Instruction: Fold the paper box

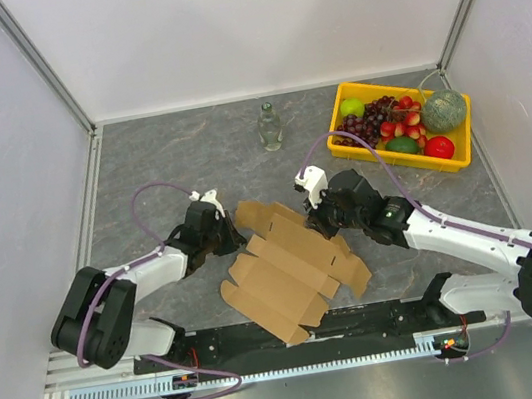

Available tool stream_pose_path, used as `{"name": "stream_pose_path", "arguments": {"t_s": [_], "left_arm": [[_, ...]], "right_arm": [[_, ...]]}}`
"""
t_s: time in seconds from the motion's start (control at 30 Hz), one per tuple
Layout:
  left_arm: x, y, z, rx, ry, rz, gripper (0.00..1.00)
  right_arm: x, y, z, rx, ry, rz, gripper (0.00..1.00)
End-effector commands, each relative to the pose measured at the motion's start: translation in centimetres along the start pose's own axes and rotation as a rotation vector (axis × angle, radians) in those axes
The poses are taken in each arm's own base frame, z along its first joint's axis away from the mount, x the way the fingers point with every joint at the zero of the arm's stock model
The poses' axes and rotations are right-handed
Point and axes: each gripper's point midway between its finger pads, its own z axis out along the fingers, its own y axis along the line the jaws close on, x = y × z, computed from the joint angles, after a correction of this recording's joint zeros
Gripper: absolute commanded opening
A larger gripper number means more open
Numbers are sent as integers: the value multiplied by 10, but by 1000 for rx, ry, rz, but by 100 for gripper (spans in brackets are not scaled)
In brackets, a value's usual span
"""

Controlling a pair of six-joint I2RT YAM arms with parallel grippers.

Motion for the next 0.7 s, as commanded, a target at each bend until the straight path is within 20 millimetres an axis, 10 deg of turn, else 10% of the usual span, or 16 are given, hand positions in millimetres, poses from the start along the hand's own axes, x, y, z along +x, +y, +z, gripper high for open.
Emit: {"name": "stream_pose_path", "arguments": {"t_s": [0.0, 0.67], "left_arm": [[-15, -18, -3, 91, -51, 51, 2], [-7, -50, -21, 263, -81, 95, 2]], "right_arm": [[-17, 1, -3, -2, -50, -22, 0], [-1, -8, 12, 39, -10, -9, 0]]}}
